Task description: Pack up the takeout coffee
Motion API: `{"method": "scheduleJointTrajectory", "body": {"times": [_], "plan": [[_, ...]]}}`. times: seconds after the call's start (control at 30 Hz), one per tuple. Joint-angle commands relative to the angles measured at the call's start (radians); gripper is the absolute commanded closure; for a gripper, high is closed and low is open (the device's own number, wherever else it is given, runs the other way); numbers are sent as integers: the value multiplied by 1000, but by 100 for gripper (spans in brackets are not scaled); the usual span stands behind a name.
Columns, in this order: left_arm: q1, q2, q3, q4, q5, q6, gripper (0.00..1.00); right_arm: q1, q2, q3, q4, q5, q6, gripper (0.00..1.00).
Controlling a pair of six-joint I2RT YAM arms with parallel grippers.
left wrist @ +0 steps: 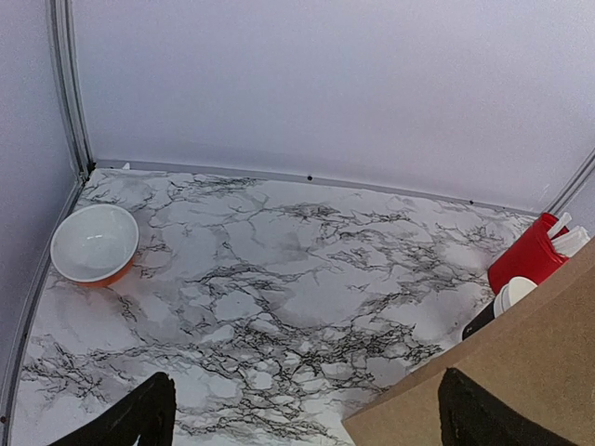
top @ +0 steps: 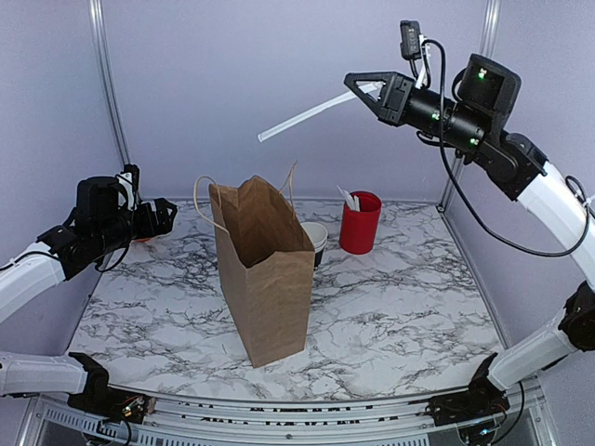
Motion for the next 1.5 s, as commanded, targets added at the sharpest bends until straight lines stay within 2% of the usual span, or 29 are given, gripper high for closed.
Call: {"method": "scheduleJointTrajectory", "body": {"times": [0.0,0.5,1.0,1.3,1.47], "plan": [[5,7,-14,32,10,-6,1,79,50,106,-68,17,-84,98],[5,15,-14,32,9,-4,1,317,199,238,-377,309,-262,98],[5,24,-14,32,8,-5,1,391,338,236,-510,334,-281,97],[4,28,-14,32,7,-4,1,391,358,242,-520,343,-287,83],[5,29,-13,32,8,-4,1,392,366,260,-530,342,-288,81]]}}
